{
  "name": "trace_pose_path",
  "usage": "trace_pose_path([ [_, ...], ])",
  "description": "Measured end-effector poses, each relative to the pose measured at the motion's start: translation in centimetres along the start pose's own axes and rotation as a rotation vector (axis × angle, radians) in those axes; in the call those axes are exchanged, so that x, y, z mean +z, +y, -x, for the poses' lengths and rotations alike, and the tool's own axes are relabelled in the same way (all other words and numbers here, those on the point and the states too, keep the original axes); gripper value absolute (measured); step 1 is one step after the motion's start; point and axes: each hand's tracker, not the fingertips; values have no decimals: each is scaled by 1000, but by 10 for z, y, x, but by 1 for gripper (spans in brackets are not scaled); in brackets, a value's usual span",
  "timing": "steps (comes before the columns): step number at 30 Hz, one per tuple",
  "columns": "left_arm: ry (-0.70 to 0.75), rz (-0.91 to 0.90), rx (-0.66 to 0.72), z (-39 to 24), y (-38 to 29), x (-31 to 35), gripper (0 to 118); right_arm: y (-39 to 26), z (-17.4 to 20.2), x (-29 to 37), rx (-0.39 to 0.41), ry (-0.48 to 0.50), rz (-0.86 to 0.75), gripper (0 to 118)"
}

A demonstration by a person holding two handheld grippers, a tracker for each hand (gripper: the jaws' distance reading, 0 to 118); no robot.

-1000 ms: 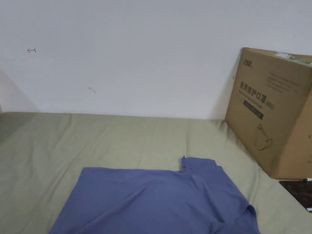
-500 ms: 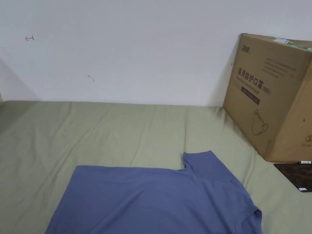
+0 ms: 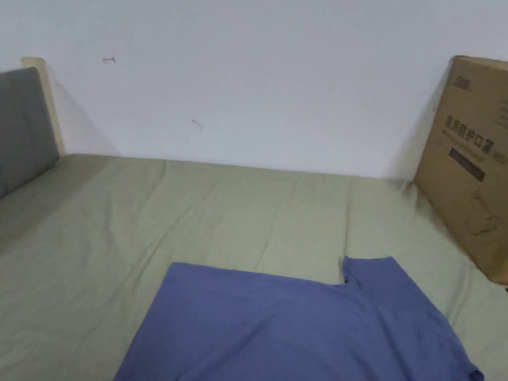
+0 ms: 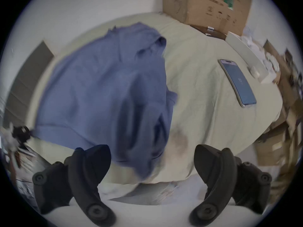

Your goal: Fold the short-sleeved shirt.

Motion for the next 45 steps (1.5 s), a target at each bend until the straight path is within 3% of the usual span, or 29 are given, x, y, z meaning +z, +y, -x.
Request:
trace_pose_path([
  [1, -30, -17, 7, -3, -1, 14, 69, 0, 9, 28, -35, 12, -61, 105],
  [2, -43, 16, -18, -7, -1, 24, 43, -1, 12, 44, -64, -2, -86, 100],
  [3, -34, 37, -40, -11, -3, 30, 9, -2, 15, 54, -84, -22, -84, 83],
  [4, -1, 14, -68, -15, -8, 33, 1, -7, 17, 60, -80, -37, -75, 41],
  [5, 82, -3, -82, -20, -16, 32, 1, -15, 20, 64, -48, -72, -98, 0],
  [7, 69, 11, -64, -22, -21, 28, 1, -23, 30, 61, 18, -221, -189, 0],
  [9, 22, 4, -58, -20, -22, 21, 2, -26, 37, 53, 18, -133, -51, 0],
  [10, 17, -18, -68, -23, -22, 20, 10, -27, 39, 51, 3, -138, -74, 0],
  [12, 15, -85, -98, -24, -16, 15, 84, -25, 43, 49, -11, -108, -64, 0],
  [13, 34, -109, -111, -23, -13, 9, 112, -26, 43, 46, -26, -98, -69, 0],
  [14, 78, -110, -122, -19, -11, -2, 117, -24, 44, 45, -43, -82, -78, 0],
  [16, 154, -50, -139, -16, -5, -24, 106, -20, 46, 47, -56, -62, -84, 0],
  [19, 152, 86, -179, -3, -6, -61, 99, -18, 49, 49, -52, -60, -100, 0],
  [20, 174, 144, -170, -5, -2, -69, 77, -17, 51, 51, -44, -65, -105, 0],
  [22, 215, 182, -123, 4, -6, -88, 14, -16, 49, 52, -35, -78, -112, 0],
  [24, 133, 181, -35, 9, -6, -89, 11, -17, 49, 57, -40, -98, -120, 0],
  [26, 140, 188, 1, 17, -2, -88, 11, -16, 43, 57, -63, -123, -138, 3],
  [27, 140, 189, -3, 21, -2, -89, 11, -16, 40, 57, -84, -141, -163, 26],
  [29, 141, 197, -20, 17, -1, -89, 11, -11, 29, 48, -124, -168, -168, 111],
  [30, 149, 201, -37, 16, -3, -91, 11, -8, 25, 42, -138, -172, -131, 118],
  [32, 192, 199, -97, -4, -5, -90, 11, -6, 22, 33, -135, -140, -124, 118],
  [34, 230, 195, -172, -12, -9, -93, 11, 0, 18, 13, -111, -198, -68, 117],
  [38, 261, 175, -214, -18, -14, -95, 11, 5, 18, -31, 3, -243, 30, 99],
  [39, 262, 170, -204, -15, -14, -94, 11, 4, 19, -39, 18, -244, 55, 89],
  [40, 257, 162, -181, -19, -13, -91, 11, 1, 20, -49, 30, -248, 83, 70],
  [41, 250, 158, -163, -17, -13, -90, 11, 1, 13, -62, 41, -260, 118, 43],
  [42, 246, 157, -152, -16, -13, -89, 11, -1, 12, -67, 45, -263, 157, 37],
  [43, 242, 158, -133, -16, -12, -87, 11, -2, 13, -65, 23, -225, 154, 19],
  [45, 232, 155, -87, -19, -6, -79, 11, 4, 18, -49, 11, -227, 116, 11],
])
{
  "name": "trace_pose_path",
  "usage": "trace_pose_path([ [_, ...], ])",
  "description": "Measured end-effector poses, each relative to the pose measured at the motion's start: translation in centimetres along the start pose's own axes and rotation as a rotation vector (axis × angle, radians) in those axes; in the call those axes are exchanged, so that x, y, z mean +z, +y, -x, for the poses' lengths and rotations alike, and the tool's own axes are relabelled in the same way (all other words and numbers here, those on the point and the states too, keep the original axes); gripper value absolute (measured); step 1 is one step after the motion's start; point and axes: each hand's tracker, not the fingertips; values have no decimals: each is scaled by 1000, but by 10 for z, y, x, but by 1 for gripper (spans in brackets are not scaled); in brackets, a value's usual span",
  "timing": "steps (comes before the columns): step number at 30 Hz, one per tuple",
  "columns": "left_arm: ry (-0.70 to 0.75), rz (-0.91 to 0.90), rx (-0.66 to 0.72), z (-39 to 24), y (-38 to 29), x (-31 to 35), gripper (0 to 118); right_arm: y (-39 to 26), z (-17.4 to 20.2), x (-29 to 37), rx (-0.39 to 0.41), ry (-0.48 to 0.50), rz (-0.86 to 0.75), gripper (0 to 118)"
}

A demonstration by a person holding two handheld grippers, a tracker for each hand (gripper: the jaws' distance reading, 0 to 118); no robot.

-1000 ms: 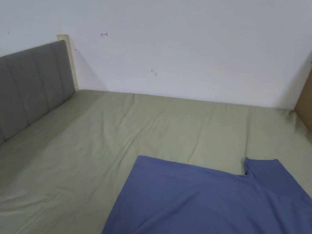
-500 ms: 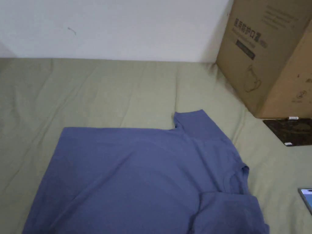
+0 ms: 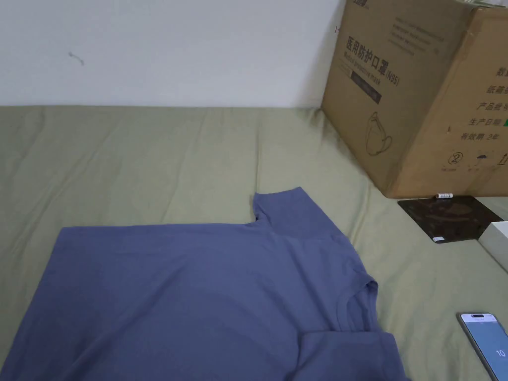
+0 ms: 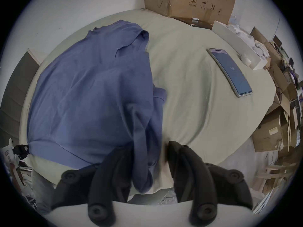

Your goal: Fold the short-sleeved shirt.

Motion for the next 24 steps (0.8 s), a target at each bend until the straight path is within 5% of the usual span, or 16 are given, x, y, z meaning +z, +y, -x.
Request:
trace_pose_path([
  [7, -201, -67, 93, -18, 38, 31, 11, 47, 5, 35, -63, 95, -129, 8],
  [11, -248, -146, 86, -33, 87, 32, 11, 104, 20, 40, -21, 93, -205, 8],
  [18, -213, -172, 60, -65, 160, -13, 11, 195, 41, 4, 29, 67, -257, 8],
  [24, -83, -63, 3, -79, 176, -80, 13, 221, 46, -70, 14, -3, -136, 8],
])
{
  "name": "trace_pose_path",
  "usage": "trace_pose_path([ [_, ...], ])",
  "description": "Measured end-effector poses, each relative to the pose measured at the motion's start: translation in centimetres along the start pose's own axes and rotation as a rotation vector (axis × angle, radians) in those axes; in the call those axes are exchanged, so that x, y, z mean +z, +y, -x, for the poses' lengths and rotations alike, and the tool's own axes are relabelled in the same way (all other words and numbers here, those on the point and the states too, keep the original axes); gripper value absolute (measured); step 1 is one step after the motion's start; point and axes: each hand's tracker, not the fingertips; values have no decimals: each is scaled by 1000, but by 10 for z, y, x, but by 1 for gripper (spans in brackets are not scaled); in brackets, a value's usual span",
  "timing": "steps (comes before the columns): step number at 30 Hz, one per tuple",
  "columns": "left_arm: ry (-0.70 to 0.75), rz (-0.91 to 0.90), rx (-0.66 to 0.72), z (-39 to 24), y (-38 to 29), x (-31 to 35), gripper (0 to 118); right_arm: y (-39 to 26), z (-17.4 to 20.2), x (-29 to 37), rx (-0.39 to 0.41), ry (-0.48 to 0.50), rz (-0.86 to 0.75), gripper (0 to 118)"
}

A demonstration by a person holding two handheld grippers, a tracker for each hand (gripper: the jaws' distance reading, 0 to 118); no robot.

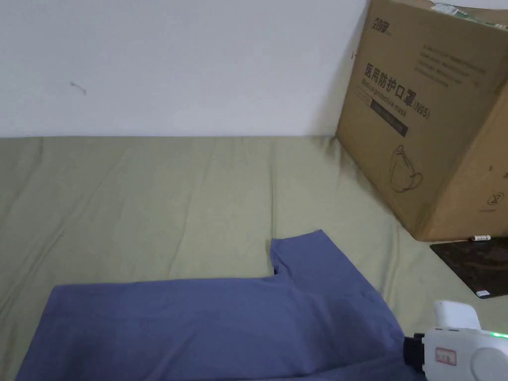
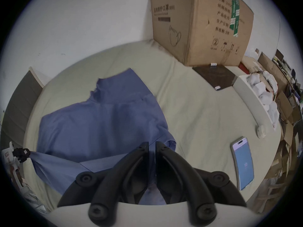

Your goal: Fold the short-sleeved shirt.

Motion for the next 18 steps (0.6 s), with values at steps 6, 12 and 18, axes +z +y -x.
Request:
trace_pose_path([
  [6, -18, -20, 64, 20, -17, 2, 75, -10, -21, -16, -112, 53, 34, 54],
  [12, -52, -18, -62, 45, -42, 100, 1, -62, -31, 96, -84, 113, -129, 77],
  [18, -52, 38, 7, 62, -107, 128, 2, -159, -22, 120, -121, 178, 34, 0],
])
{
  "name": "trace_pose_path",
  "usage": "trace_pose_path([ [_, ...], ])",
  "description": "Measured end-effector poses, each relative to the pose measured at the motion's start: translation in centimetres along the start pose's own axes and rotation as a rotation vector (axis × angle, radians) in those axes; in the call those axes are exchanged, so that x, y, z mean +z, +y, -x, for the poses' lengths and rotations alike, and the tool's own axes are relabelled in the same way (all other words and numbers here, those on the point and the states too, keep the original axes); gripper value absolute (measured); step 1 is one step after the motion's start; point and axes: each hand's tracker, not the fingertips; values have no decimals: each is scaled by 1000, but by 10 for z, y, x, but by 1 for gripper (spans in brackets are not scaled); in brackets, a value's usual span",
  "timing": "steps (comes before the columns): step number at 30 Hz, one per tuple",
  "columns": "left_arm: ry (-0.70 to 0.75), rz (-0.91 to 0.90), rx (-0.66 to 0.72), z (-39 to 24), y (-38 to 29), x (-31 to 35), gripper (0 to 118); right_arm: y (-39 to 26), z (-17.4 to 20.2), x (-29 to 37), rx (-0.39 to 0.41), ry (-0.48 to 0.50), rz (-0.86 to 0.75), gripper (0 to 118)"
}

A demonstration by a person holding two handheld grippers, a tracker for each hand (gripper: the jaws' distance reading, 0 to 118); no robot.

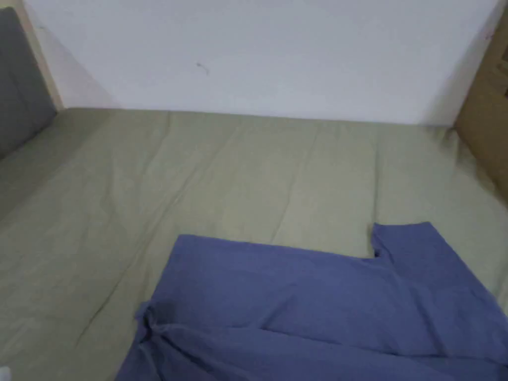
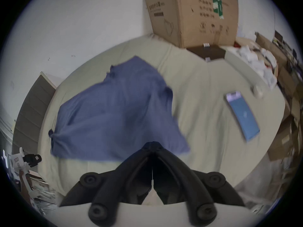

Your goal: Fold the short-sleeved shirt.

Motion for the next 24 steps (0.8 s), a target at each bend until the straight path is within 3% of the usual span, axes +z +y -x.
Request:
trace_pose_path([
  [3, -8, -18, 14, -2, -8, 1, 2, -21, 11, 2, -8, -9, 10, 0],
  [7, 0, -107, -93, -12, 16, -10, 4, -14, 22, 7, 35, 6, -4, 0],
  [8, -23, -129, -116, -15, 24, -15, 17, -11, 25, 9, 38, 6, -11, 0],
  [9, -32, -148, -124, -19, 32, -21, 41, -9, 28, 10, 40, 7, -25, 0],
  [11, -41, -169, -121, -21, 45, -43, 109, 0, 30, 12, 28, 10, -49, 0],
  [12, -25, -153, -112, -23, 52, -55, 118, 2, 31, 14, 19, 15, -61, 0],
  [13, -9, -100, -99, -24, 57, -70, 118, 4, 32, 16, 11, 22, -68, 0],
  [15, -19, -13, -100, -21, 65, -96, 101, 8, 30, 20, 3, 36, -74, 0],
  [17, 16, 113, -92, -21, 67, -123, 59, 11, 32, 24, 5, 36, -80, 0],
  [19, 194, 159, -153, -28, 63, -137, 51, 15, 29, 24, 19, 15, -85, 0],
  [21, 139, 120, -243, -32, 59, -124, 48, 19, 28, 24, 30, -15, -95, 0],
  [24, 118, 150, -308, -33, 53, -110, 19, 28, 19, 14, 24, -55, -112, 0],
])
